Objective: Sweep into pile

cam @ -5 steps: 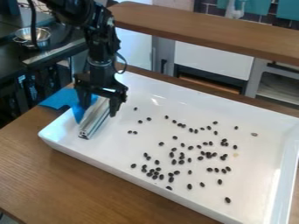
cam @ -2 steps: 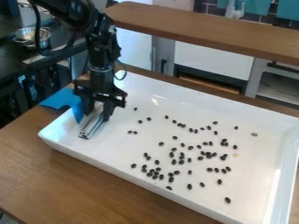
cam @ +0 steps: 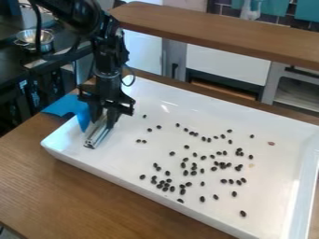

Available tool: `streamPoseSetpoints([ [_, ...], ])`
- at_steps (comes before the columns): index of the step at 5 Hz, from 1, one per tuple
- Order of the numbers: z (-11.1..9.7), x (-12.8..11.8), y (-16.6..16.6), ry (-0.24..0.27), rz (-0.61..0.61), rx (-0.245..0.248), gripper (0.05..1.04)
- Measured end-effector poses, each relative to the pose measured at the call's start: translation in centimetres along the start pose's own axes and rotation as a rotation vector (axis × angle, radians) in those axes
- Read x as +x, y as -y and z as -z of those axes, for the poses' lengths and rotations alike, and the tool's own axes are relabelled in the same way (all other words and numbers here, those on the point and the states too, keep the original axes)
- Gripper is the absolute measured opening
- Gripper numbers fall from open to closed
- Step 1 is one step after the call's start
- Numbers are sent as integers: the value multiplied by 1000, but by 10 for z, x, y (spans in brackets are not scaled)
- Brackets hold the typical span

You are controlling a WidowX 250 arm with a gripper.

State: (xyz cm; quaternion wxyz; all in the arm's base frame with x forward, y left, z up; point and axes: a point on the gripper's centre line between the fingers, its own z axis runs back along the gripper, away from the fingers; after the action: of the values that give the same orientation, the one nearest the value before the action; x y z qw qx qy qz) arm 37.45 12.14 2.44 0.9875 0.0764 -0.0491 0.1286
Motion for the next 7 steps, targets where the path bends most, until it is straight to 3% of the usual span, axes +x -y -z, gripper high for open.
streamPoseSetpoints([
  [7, -23, -52, 103, 24, 170, -47, 367],
])
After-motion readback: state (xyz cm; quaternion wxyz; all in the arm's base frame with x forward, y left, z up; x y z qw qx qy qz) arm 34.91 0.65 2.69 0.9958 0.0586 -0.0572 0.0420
